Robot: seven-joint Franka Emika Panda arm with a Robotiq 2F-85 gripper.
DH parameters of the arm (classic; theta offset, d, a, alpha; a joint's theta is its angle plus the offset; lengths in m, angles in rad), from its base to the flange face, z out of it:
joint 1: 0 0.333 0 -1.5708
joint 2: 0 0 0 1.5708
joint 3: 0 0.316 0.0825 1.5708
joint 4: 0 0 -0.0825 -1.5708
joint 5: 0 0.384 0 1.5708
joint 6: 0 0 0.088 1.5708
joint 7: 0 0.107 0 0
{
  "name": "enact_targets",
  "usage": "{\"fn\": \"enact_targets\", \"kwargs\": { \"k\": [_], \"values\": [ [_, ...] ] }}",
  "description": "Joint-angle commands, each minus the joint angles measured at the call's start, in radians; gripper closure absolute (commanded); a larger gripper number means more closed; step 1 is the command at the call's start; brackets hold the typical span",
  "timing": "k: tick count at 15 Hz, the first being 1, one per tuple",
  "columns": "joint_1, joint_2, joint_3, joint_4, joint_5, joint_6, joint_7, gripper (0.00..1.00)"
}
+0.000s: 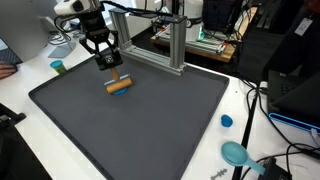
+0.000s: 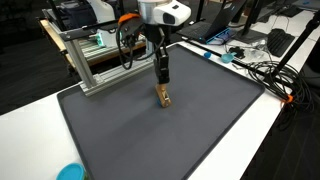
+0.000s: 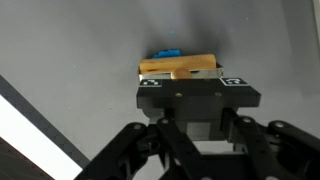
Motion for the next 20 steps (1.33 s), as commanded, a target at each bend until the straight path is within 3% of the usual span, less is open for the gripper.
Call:
{"fn": "enact_targets", "kwargs": {
  "k": [1, 7, 13, 14, 16, 17, 20],
  "values": [
    [-0.013, 0.096, 0.017, 0.041, 0.060, -0.040, -0.044, 0.79],
    [-0.025, 0.134, 0.022, 0.095, 0.096, -0.101, -0.069, 0.79],
    [-0.014, 0.085, 0.006, 0.053, 0.055, -0.052, -0.110, 0.79],
    [-0.016, 0.056, -0.003, 0.095, 0.055, -0.089, -0.080, 0.54],
    [-0.015, 0.056, -0.003, 0.094, 0.054, -0.088, -0.086, 0.54],
    [-0.015, 0.056, -0.003, 0.094, 0.054, -0.088, -0.088, 0.79],
    [-0.035, 0.043, 0.028, 0.053, 0.130, -0.030, -0.155, 0.79]
  ]
}}
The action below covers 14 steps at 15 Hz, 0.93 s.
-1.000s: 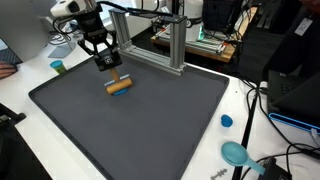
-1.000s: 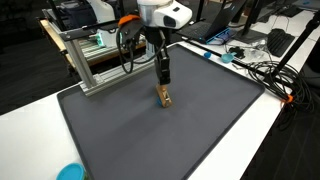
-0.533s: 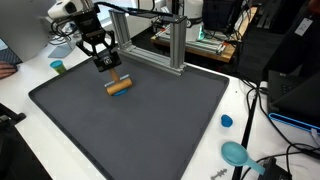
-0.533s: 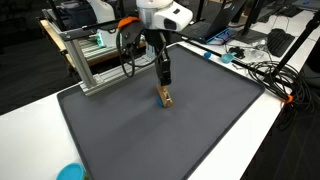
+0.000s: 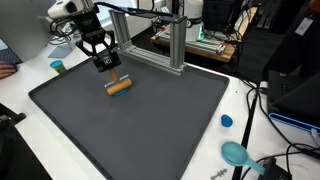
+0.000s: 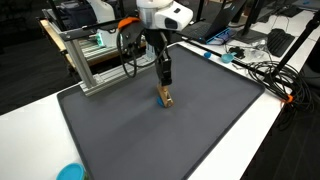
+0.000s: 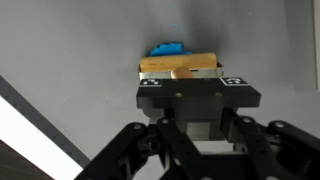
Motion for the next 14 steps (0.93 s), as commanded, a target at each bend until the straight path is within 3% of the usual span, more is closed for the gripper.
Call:
{"fn": "enact_targets", "kwargs": {
  "k": [1, 9, 14],
  "values": [
    [-0.020, -0.013, 0.033, -0.047, 0.086, 0.055, -0.080, 0.79],
    [-0.040, -0.052, 0.047, -0.097, 0.242, 0.085, -0.202, 0.79],
    [-0.044, -0.101, -0.002, -0.099, 0.216, 0.074, -0.147, 0.79]
  ]
}}
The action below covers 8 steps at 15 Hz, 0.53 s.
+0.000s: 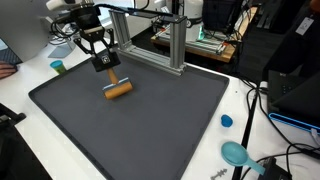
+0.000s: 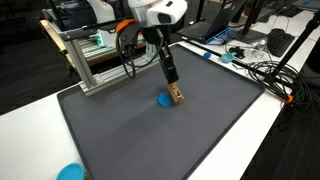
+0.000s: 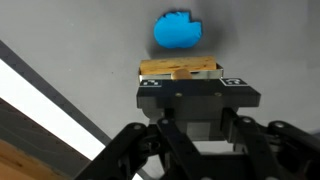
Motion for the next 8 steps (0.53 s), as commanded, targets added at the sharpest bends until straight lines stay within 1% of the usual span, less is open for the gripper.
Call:
{"fn": "enact_targets", "kwargs": {
  "k": [1, 5, 8],
  "values": [
    [-0.007, -0.065, -0.021, -0.047, 0.010, -0.004, 0.006, 0.79],
    [0.004, -0.065, -0.025, -0.092, -0.003, -0.013, -0.010, 0.79],
    [0.011, -0.046, -0.028, -0.114, 0.007, 0.040, 0.013, 0.79]
  ]
}}
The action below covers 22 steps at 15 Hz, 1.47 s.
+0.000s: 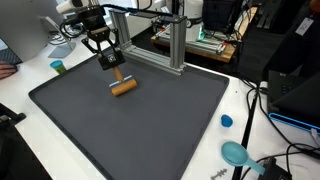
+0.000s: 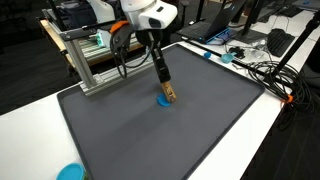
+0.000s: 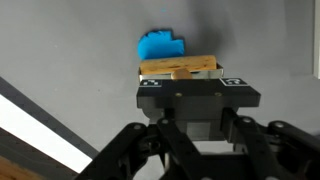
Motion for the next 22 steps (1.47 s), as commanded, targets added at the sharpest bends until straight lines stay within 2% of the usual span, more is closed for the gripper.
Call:
{"fn": "enact_targets", "kwargs": {
  "k": [1, 4, 10, 12, 19, 22],
  "values": [
    [0.010, -0.008, -0.010, -0.040, 0.005, 0.060, 0.022, 0.79],
    [0.011, -0.004, -0.009, -0.047, 0.009, 0.119, 0.045, 0.79],
    [-0.006, -0.065, -0.002, -0.053, 0.021, 0.073, 0.010, 0.79],
    [-0.006, -0.076, -0.005, -0.055, 0.024, 0.089, 0.008, 0.79],
    [0.014, -0.021, -0.018, -0.027, -0.022, 0.047, 0.058, 0.79],
    [0.024, 0.016, -0.027, -0.013, -0.037, 0.077, 0.139, 0.79]
  ]
}}
